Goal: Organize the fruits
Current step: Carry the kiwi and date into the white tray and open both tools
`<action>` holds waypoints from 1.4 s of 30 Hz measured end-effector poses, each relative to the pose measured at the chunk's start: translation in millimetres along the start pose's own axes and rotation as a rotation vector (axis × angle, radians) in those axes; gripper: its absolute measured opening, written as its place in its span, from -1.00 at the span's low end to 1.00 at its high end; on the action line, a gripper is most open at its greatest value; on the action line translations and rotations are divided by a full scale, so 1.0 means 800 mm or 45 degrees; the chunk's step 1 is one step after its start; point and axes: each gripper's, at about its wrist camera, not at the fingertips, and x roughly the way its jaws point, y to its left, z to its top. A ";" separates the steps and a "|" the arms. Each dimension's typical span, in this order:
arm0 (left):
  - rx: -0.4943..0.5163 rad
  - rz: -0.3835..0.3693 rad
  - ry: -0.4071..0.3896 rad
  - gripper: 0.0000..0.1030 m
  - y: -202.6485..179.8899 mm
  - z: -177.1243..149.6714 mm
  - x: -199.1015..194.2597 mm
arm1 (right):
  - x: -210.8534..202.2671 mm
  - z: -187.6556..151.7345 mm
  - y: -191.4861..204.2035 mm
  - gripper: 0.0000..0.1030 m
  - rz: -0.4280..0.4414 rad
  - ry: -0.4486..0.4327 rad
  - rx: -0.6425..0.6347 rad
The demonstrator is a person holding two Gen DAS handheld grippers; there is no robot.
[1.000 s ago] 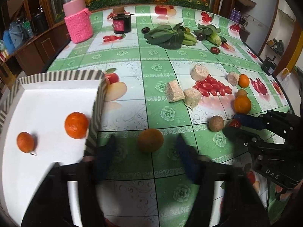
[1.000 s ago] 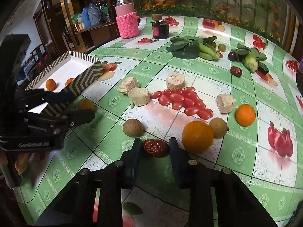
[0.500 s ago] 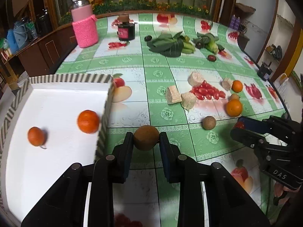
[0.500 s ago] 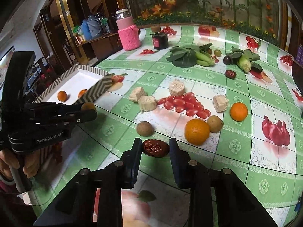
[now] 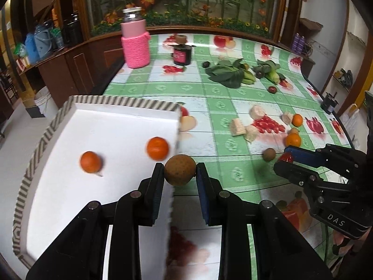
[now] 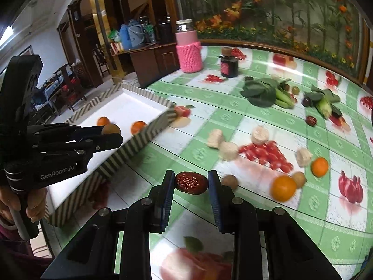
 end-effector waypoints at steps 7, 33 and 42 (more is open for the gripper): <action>-0.062 0.070 -0.003 -0.51 0.045 -0.012 -0.010 | 0.016 0.017 0.033 -0.42 0.027 0.006 -0.063; -0.213 0.199 0.054 -0.51 0.142 -0.045 -0.001 | 0.074 0.065 0.133 -0.42 0.104 0.063 -0.287; -0.226 0.222 0.075 -0.51 0.152 -0.045 0.009 | 0.097 0.071 0.153 -0.42 0.141 0.098 -0.335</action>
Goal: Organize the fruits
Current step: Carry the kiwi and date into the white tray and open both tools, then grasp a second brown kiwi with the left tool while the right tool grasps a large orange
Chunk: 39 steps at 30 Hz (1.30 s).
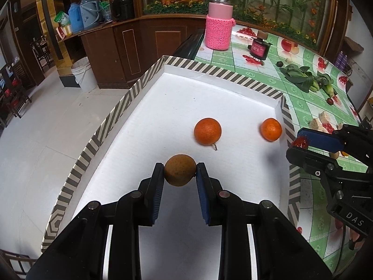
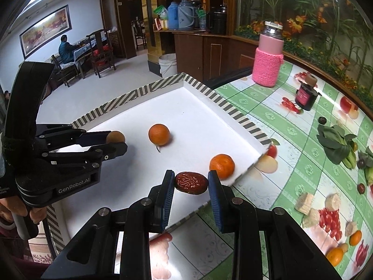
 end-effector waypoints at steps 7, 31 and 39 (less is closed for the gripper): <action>-0.004 0.026 0.026 -0.51 0.001 0.002 0.009 | 0.021 0.006 0.007 -0.42 0.032 0.035 -0.031; -0.065 0.053 0.076 -0.15 0.008 0.002 0.022 | 0.065 0.000 0.022 -0.23 0.095 0.123 -0.063; -0.035 0.089 -0.037 0.35 -0.004 0.002 -0.004 | 0.021 -0.002 0.003 0.20 0.079 0.006 0.024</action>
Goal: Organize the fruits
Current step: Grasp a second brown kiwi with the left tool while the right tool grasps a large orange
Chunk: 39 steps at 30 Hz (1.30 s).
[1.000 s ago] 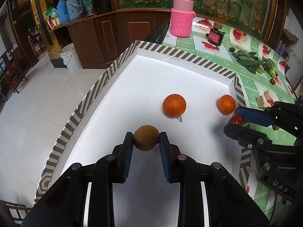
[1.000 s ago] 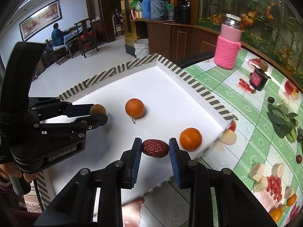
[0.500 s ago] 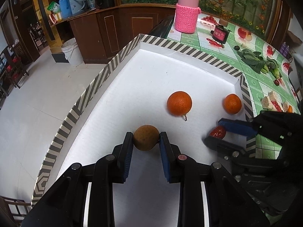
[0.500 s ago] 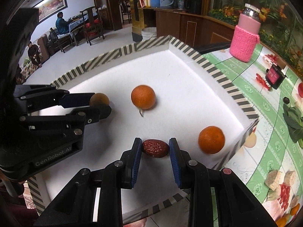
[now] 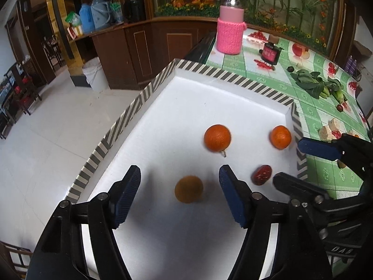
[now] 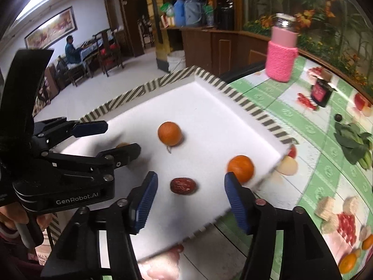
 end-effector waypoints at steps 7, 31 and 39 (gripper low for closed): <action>0.043 0.010 -0.080 0.35 -0.025 0.000 -0.025 | -0.040 -0.018 -0.026 0.42 -0.068 -0.052 0.078; 0.285 -0.135 -0.179 0.35 -0.189 0.001 -0.061 | -0.159 -0.136 -0.153 0.55 -0.354 -0.122 0.351; 0.332 -0.163 -0.162 0.34 -0.221 -0.001 -0.055 | -0.176 -0.165 -0.185 0.56 -0.410 -0.105 0.403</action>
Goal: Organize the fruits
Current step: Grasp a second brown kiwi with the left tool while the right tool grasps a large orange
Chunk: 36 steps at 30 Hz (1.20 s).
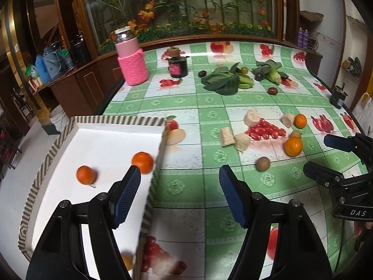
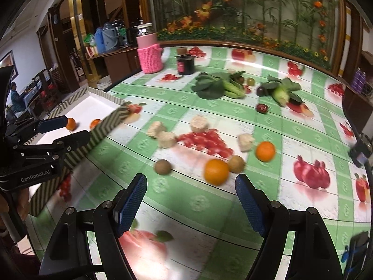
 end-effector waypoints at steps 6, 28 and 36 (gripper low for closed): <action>0.000 -0.104 0.078 0.34 -0.009 -0.003 0.021 | 0.002 -0.015 -0.032 0.56 -0.033 0.031 0.060; 0.124 -0.299 0.237 0.34 -0.086 0.008 0.086 | 0.078 0.006 -0.053 -0.33 0.066 0.160 0.061; 0.120 -0.347 0.253 0.33 -0.096 0.012 0.092 | 0.064 -0.002 -0.066 -0.33 0.042 0.143 0.088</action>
